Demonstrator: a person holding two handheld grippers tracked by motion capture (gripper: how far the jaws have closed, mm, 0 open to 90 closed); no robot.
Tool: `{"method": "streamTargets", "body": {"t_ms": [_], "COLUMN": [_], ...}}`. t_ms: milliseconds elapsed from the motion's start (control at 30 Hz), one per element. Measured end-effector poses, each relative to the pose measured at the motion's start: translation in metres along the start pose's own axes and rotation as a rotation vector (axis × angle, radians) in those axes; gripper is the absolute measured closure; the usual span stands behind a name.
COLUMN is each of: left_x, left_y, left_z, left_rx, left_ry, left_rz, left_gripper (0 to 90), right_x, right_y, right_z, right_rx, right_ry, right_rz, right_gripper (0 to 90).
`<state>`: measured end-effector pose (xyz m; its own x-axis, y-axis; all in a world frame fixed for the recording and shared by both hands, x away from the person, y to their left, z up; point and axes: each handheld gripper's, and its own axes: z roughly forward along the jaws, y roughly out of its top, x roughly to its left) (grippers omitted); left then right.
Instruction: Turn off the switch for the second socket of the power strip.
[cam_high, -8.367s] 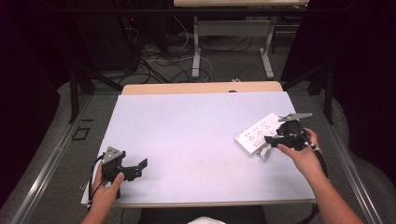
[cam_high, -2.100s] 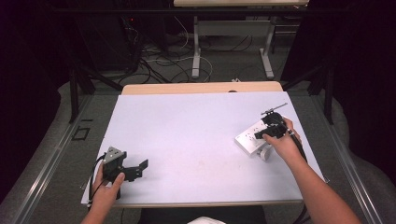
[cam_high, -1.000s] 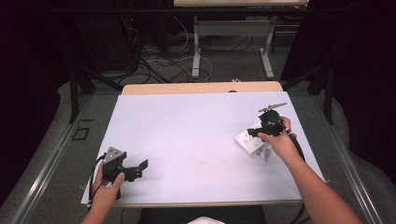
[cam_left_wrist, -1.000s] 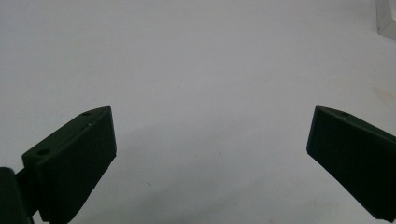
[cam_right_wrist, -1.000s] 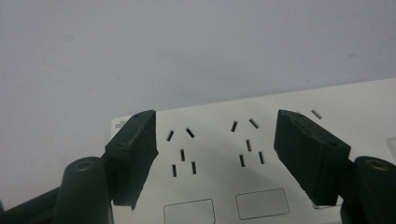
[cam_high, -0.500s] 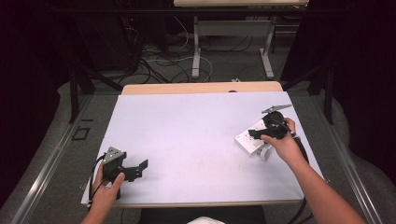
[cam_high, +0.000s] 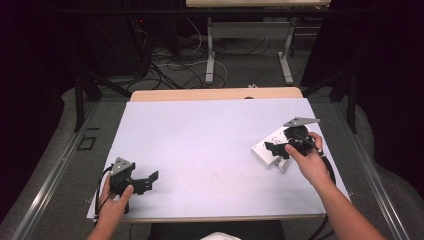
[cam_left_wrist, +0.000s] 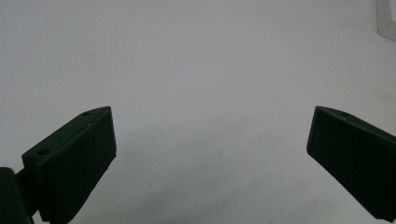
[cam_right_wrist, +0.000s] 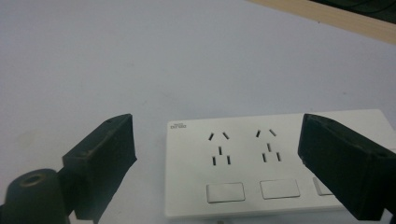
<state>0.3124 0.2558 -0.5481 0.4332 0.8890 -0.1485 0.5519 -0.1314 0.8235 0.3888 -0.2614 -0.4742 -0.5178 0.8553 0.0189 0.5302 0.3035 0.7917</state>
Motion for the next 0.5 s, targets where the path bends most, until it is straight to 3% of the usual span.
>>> {"method": "streamTargets", "body": {"t_ms": [233,500], "left_x": [0.000,-0.001], "left_y": [0.000,0.000], "left_z": [0.000,0.000], "left_rx": [0.000,-0.001], "left_ry": [-0.001,-0.001], "left_rz": [0.002,0.002], "left_gripper": [1.5,1.5], "right_x": [0.007,0.015], "right_y": [-0.007,-0.018], "right_z": [-0.013,-0.024], "right_rx": [-0.058,-0.081], "right_ry": [0.018,0.025], "right_rz": [-0.001,-0.003], "right_gripper": [9.3,9.4]}}
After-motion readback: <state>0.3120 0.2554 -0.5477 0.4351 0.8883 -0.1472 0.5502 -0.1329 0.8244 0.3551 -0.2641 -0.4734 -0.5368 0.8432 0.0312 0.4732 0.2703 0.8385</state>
